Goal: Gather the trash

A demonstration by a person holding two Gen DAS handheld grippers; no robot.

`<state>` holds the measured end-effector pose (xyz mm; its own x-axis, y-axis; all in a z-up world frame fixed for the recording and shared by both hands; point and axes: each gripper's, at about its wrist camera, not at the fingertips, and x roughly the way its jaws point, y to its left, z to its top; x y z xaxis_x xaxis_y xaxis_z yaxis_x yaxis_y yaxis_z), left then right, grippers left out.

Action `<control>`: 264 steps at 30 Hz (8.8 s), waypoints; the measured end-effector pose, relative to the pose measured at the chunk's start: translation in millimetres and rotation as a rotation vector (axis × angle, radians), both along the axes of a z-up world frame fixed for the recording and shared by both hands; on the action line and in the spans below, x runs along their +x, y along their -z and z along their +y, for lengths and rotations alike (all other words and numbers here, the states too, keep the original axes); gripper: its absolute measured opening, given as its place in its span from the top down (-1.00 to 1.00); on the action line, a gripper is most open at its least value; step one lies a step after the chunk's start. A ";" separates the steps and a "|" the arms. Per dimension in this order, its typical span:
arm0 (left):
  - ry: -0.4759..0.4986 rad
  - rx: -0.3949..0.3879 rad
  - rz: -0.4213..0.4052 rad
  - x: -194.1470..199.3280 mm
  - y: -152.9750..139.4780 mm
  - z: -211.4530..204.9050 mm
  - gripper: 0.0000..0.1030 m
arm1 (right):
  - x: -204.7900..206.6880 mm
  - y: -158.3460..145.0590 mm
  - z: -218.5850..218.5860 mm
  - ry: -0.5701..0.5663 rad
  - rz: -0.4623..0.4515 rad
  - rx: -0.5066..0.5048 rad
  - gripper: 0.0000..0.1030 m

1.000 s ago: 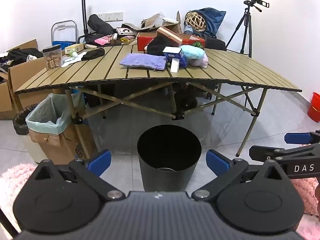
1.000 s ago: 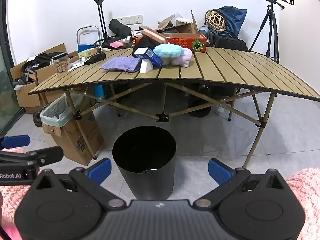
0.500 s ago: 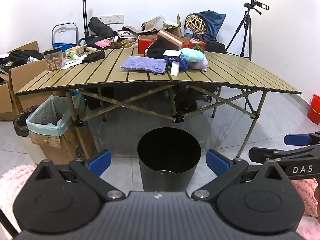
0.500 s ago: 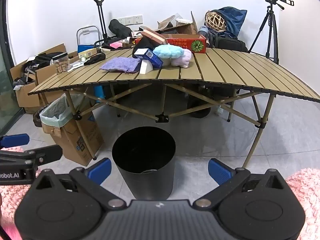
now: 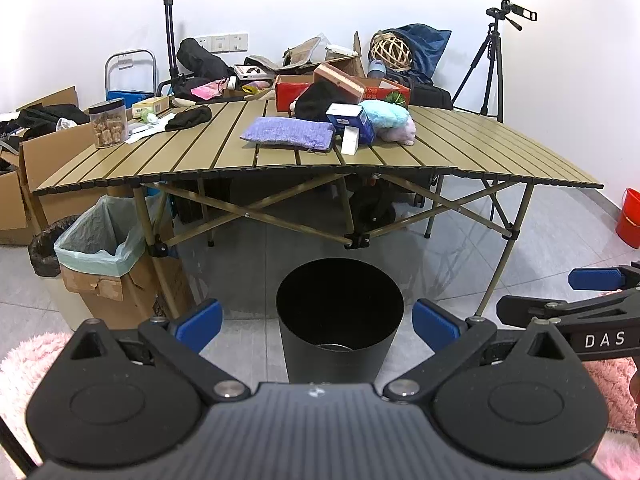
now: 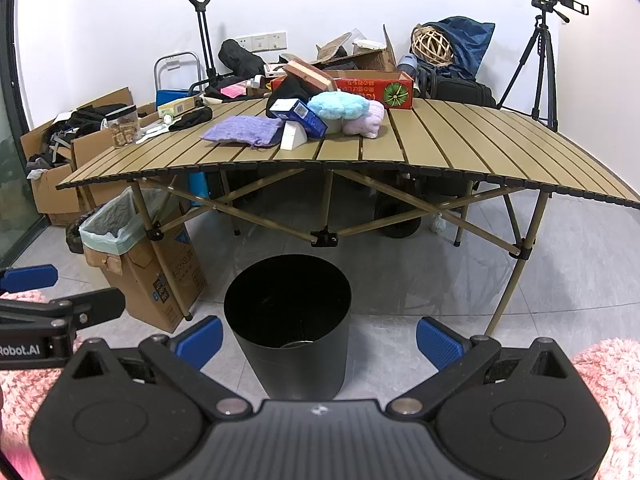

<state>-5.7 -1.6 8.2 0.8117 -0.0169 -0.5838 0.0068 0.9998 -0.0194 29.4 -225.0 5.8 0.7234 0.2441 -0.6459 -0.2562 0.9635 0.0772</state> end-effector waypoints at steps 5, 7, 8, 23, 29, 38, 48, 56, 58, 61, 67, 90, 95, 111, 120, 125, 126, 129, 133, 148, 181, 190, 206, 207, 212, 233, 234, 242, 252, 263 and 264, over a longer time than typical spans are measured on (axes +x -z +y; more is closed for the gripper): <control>0.000 0.001 -0.002 0.1 -1.3 -0.8 -1.00 | -0.2 -0.1 0.3 0.000 -0.001 -0.001 -1.00; 0.000 0.002 -0.003 0.4 -1.9 -1.2 -1.00 | -0.4 0.0 0.4 0.000 -0.002 -0.002 -1.00; 0.000 0.001 -0.002 0.4 -2.0 -1.2 -1.00 | -0.4 0.2 0.4 0.000 -0.002 -0.002 -1.00; -0.001 0.002 -0.004 -0.3 -1.6 -2.3 -1.00 | -0.8 0.2 0.9 0.000 -0.005 -0.003 -1.00; 0.000 0.003 -0.006 0.2 -2.4 -2.5 -1.00 | -1.0 -0.1 0.9 0.000 -0.006 -0.003 -1.00; 0.000 0.003 -0.006 0.0 -2.6 -2.8 -1.00 | -0.9 0.1 1.2 0.000 -0.007 -0.003 -1.00; 0.001 0.004 -0.009 1.0 -6.3 -4.0 -1.00 | -1.5 -0.5 1.1 0.000 -0.008 -0.003 -1.00; 0.002 0.005 -0.011 0.8 -6.1 -4.3 -1.00 | 0.6 -6.6 2.2 -0.003 -0.008 -0.004 -1.00; 0.003 0.006 -0.013 0.6 -6.1 -4.0 -1.00 | 0.5 -6.8 2.5 -0.004 -0.010 -0.005 -1.00; 0.003 0.006 -0.019 2.1 -9.4 -3.4 -1.00 | 0.3 -6.9 2.6 -0.004 -0.010 -0.004 -1.00; 0.003 0.008 -0.035 4.7 -7.7 -1.3 -1.00 | 2.6 -13.7 4.9 -0.011 -0.030 -0.009 -1.00; -0.045 -0.019 -0.049 38.7 -4.8 8.9 -1.00 | 42.0 -11.6 15.1 -0.043 -0.094 -0.007 -1.00; -0.063 -0.026 -0.061 51.3 -7.1 13.1 -1.00 | 57.0 -12.0 19.6 -0.046 -0.107 -0.003 -1.00; -0.093 -0.052 -0.112 109.9 -21.3 20.2 -1.00 | 117.2 -17.8 22.7 -0.005 -0.161 0.024 -1.00; -0.145 -0.073 -0.152 154.1 -31.1 25.9 -1.00 | 161.5 -24.5 29.8 -0.005 -0.228 0.024 -1.00; -0.176 -0.084 -0.166 182.6 -36.3 29.3 -1.00 | 188.0 -24.0 37.8 -0.021 -0.262 0.008 -1.00; -0.180 -0.085 -0.172 187.6 -37.0 30.0 -1.00 | 193.3 -23.5 39.6 -0.026 -0.266 0.005 -1.00; -0.189 -0.076 -0.183 203.1 -39.0 30.7 -1.00 | 207.5 -22.5 45.2 -0.041 -0.276 -0.002 -1.00; -0.199 -0.071 -0.190 222.2 -40.3 31.2 -1.00 | 225.5 -20.3 55.5 -0.058 -0.287 -0.017 -1.00; -0.268 -0.078 -0.120 265.4 -8.5 67.4 -1.00 | 275.6 9.8 101.8 -0.058 -0.218 0.004 -0.71; -0.292 -0.078 -0.102 252.4 1.7 84.0 -1.00 | 276.9 6.4 88.4 -0.051 -0.194 0.127 0.66; -0.260 -0.063 -0.111 252.5 -1.6 65.9 -1.00 | 268.8 -2.1 65.2 -0.023 -0.208 0.162 0.66; -0.167 -0.034 -0.110 277.2 -6.6 24.3 -1.00 | 270.9 3.5 43.8 0.015 -0.167 0.184 0.66; -0.153 -0.041 -0.106 279.2 -6.4 19.9 -1.00 | 271.6 3.9 43.5 0.016 -0.165 0.185 0.66; -0.104 -0.028 -0.096 284.2 -1.9 -1.4 -1.00 | 274.2 5.1 36.4 0.049 -0.157 0.186 0.66; 0.073 -0.070 -0.040 307.0 11.1 -55.8 -1.00 | 270.3 7.8 -19.2 0.161 -0.164 0.178 0.66; 0.075 -0.070 -0.033 309.5 13.5 -57.6 -1.00 | 269.3 8.1 -21.7 0.164 -0.164 0.177 0.66; 0.030 -0.067 -0.016 321.9 25.7 -64.7 -1.00 | 262.9 12.2 -35.1 0.170 -0.162 0.164 0.66; 0.015 -0.023 -0.038 317.4 24.9 -72.6 -0.50 | 253.9 10.6 -36.0 0.150 -0.183 0.150 0.66; 0.012 -0.037 -0.058 305.9 15.9 -64.8 -0.50 | 244.6 6.5 -28.3 0.111 -0.194 0.127 0.66; 0.011 -0.037 -0.063 303.6 14.3 -64.0 -0.50 | 242.9 5.8 -27.8 0.107 -0.197 0.124 0.66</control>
